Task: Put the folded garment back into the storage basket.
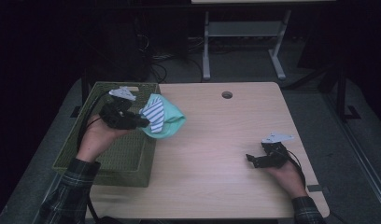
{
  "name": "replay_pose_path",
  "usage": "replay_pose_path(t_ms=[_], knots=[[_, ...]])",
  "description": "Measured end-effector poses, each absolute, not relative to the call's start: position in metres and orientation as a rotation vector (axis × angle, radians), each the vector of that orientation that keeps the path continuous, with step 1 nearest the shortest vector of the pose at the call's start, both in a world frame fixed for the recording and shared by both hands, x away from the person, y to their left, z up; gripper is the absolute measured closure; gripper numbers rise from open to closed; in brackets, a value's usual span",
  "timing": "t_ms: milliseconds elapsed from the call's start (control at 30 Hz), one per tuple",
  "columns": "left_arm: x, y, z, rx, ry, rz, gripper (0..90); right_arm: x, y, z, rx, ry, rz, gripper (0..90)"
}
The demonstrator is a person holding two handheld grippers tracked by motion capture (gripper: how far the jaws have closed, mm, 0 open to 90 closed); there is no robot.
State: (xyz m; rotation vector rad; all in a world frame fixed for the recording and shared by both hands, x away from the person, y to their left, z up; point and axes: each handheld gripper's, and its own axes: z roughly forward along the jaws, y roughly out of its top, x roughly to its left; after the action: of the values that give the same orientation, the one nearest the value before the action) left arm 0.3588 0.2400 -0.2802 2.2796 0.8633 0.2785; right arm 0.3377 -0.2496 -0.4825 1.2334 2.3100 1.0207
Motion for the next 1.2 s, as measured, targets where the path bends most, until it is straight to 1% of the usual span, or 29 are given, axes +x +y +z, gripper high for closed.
replay_pose_path(t_ms=[233, 367, 500, 533, 700, 867, 1000, 1200], knots=[[0.357, 0.261, -0.283, 2.246, 0.928, 0.297, 74.1, 0.338, -0.25, -0.483, 1.232, 2.309, 1.02, 13.5], [0.358, 0.274, -0.288, 2.247, 0.976, 0.331, 74.1, 0.338, -0.25, -0.483, 1.233, 2.31, 1.02, 13.5], [0.361, 0.286, -0.296, 2.25, 1.037, 0.371, 74.0, 0.338, -0.25, -0.483, 1.232, 2.309, 1.02, 13.5], [0.363, 0.293, -0.302, 2.243, 1.078, 0.389, 74.0, 0.338, -0.25, -0.483, 1.233, 2.309, 1.02, 13.5], [0.367, 0.307, -0.315, 2.225, 1.144, 0.391, 74.0, 0.338, -0.25, -0.483, 1.233, 2.309, 1.02, 13.5], [0.371, 0.324, -0.331, 2.223, 1.227, 0.432, 74.1, 0.338, -0.25, -0.483, 1.233, 2.309, 1.02, 13.5], [0.374, 0.331, -0.345, 2.235, 1.283, 0.436, 74.1, 0.338, -0.249, -0.483, 1.236, 2.307, 1.018, 13.5], [0.376, 0.337, -0.365, 2.235, 1.328, 0.392, 74.0, 0.338, -0.249, -0.483, 1.237, 2.306, 1.018, 13.5]])
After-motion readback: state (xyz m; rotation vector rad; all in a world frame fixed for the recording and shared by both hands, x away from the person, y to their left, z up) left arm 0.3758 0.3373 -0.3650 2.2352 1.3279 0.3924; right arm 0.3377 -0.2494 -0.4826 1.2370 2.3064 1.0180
